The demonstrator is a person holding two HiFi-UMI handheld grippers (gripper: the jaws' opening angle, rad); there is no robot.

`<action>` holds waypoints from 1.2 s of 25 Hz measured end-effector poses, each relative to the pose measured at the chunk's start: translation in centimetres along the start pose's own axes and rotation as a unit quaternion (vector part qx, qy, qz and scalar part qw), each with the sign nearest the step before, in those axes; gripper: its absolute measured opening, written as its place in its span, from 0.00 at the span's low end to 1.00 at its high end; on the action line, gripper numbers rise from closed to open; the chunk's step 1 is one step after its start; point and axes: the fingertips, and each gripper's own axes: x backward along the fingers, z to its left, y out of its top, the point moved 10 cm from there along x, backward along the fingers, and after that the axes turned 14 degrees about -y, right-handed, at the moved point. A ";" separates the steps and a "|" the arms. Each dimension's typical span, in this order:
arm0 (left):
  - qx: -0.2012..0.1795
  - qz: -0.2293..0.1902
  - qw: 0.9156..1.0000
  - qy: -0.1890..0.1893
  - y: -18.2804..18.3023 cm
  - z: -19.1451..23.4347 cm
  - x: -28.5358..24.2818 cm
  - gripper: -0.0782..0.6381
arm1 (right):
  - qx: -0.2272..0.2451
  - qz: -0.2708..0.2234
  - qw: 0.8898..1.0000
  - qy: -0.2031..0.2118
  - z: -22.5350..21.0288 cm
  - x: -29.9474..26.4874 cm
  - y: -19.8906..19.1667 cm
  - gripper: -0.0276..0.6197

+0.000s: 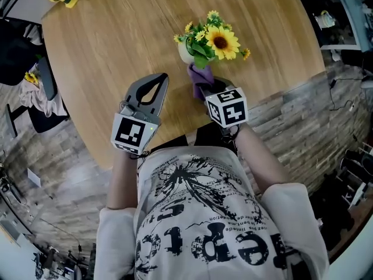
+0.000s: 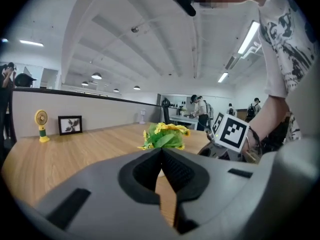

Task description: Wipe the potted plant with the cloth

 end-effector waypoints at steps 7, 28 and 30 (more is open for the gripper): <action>0.058 0.001 0.998 -0.024 -1.5 0.8 -2.7 0.19 | -0.010 0.005 0.999 -0.049 -4.8 1.3 -1.0 0.17; -0.014 0.076 0.986 -0.148 -3.6 5.7 -13.7 0.93 | -0.054 -0.021 0.992 -0.114 -13.6 -0.4 2.4 0.17; -0.024 0.084 0.984 -0.156 -3.5 6.2 -14.7 0.93 | -0.055 -0.021 0.992 -0.110 -14.0 -0.6 2.6 0.17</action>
